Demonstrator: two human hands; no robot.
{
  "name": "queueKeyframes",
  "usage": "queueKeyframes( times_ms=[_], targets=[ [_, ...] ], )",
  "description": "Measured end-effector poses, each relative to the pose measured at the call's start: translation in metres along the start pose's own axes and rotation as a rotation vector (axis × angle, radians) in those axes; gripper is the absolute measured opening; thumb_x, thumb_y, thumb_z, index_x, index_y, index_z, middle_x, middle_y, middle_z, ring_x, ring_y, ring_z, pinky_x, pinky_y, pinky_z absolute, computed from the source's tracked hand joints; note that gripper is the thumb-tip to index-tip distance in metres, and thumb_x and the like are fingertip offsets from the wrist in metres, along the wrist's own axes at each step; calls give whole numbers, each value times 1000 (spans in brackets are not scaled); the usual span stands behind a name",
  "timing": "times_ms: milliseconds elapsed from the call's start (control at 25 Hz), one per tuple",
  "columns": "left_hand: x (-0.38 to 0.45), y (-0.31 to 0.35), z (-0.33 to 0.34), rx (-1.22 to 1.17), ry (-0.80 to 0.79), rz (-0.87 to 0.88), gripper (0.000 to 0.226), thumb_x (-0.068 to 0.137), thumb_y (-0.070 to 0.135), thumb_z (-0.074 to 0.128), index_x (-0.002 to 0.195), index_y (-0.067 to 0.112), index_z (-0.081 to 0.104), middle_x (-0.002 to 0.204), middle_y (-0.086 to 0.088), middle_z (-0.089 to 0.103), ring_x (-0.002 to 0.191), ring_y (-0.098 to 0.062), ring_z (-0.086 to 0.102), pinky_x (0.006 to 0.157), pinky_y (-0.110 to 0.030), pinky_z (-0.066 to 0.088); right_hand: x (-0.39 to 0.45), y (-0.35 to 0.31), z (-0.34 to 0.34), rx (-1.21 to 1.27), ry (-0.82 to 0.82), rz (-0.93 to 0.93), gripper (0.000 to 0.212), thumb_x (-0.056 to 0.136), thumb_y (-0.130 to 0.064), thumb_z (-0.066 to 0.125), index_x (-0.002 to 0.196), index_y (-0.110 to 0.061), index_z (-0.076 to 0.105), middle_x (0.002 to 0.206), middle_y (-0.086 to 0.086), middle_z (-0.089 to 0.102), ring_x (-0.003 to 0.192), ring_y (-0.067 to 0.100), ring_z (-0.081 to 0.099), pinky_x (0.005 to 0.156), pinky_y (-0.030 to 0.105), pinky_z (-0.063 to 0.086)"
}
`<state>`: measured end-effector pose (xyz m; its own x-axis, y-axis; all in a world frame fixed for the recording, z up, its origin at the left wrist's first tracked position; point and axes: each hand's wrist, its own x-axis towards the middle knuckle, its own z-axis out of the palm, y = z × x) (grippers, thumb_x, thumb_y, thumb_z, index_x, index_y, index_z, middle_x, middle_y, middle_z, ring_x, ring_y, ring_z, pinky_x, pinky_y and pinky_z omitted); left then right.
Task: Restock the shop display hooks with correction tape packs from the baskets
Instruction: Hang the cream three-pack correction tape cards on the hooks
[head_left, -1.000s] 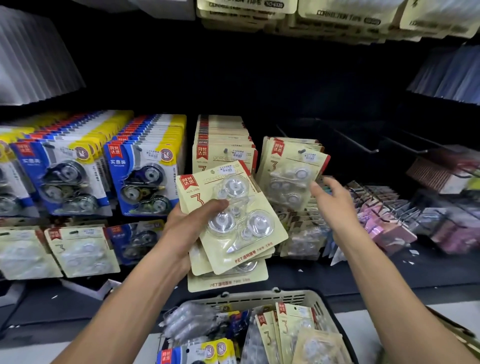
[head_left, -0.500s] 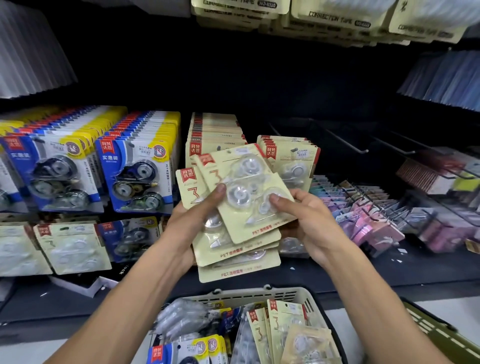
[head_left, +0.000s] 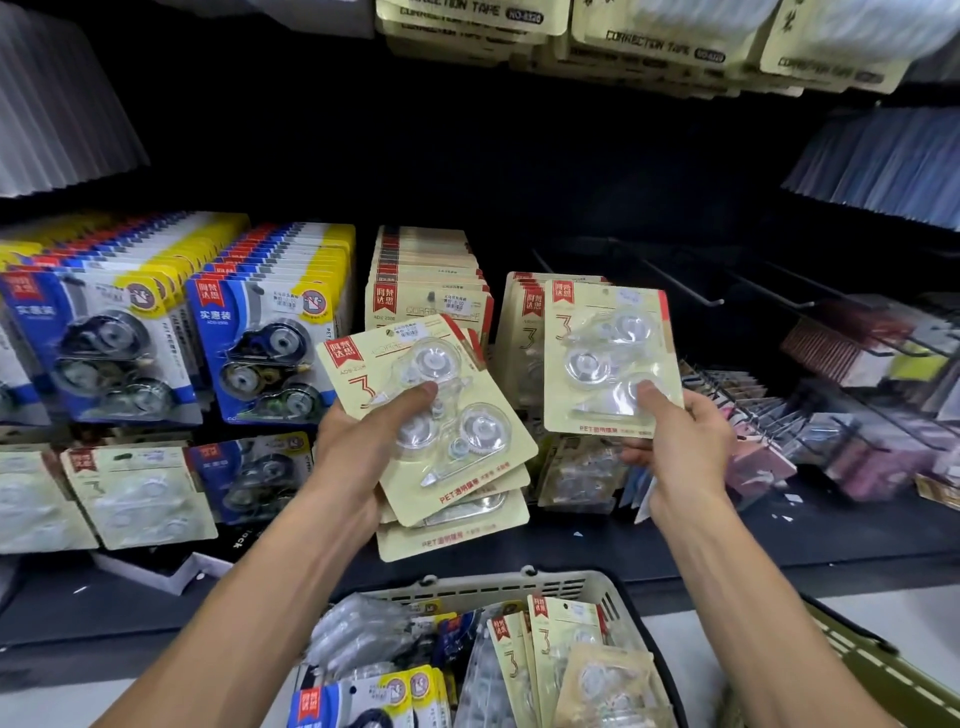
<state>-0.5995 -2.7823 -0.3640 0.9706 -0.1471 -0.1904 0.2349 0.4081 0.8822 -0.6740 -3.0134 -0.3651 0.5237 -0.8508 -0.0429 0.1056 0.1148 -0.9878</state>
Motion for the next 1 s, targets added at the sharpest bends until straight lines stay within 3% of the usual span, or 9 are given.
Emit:
queueKeyframes(
  times_ms=[360,480,600,680,760,840,920,1000],
  targets=[
    [0,1,1,-11,-11,-10,45,79,11,84,121,12,68,98,-6,80,85,-25,78,68,-42,64,0,5,-8,-50,-77,-43,18,89,-16,73,107,-11,71,89,10,74,46,22,51,40,27,48],
    [-2,1,3,-1,-21,-2,43,80,10,83,121,13,69,98,-4,80,84,-23,78,66,-39,64,2,7,-6,-101,-26,-61,28,87,-26,77,109,-16,62,88,10,70,42,18,53,46,32,54],
    [-4,0,4,6,-26,1,42,81,10,82,121,13,69,98,-4,80,83,-23,78,64,-38,64,9,15,1,-104,-7,56,40,84,-32,81,107,-10,57,76,10,62,39,15,49,43,31,54],
    [-5,0,3,10,-34,-6,43,81,10,82,122,14,68,100,-4,80,84,-24,78,65,-40,64,17,21,3,5,-91,236,38,88,-25,77,112,-6,54,76,12,60,53,19,57,43,30,56],
    [-5,0,2,13,-36,-15,44,81,11,83,122,14,68,100,-4,80,86,-25,78,67,-43,64,25,24,2,105,-189,400,33,95,-19,67,122,-7,52,101,18,65,83,29,66,55,33,62],
    [-4,0,2,9,-28,-12,43,81,11,82,122,14,68,99,-4,80,85,-25,78,65,-42,64,24,24,3,101,-219,440,32,98,-19,62,126,-10,50,125,20,59,105,36,64,70,39,61],
    [-2,0,2,-2,-22,-3,41,82,11,82,121,14,69,97,-4,80,83,-24,78,61,-39,63,12,18,7,-36,-277,337,38,97,-24,64,129,-10,51,123,15,63,97,31,67,75,40,59],
    [-2,-2,4,-17,-10,-1,39,82,10,82,119,14,69,97,-4,80,82,-23,78,59,-38,63,-10,6,14,-204,-546,158,46,90,-43,68,123,-11,61,106,8,70,81,21,67,67,35,57]
  ],
)
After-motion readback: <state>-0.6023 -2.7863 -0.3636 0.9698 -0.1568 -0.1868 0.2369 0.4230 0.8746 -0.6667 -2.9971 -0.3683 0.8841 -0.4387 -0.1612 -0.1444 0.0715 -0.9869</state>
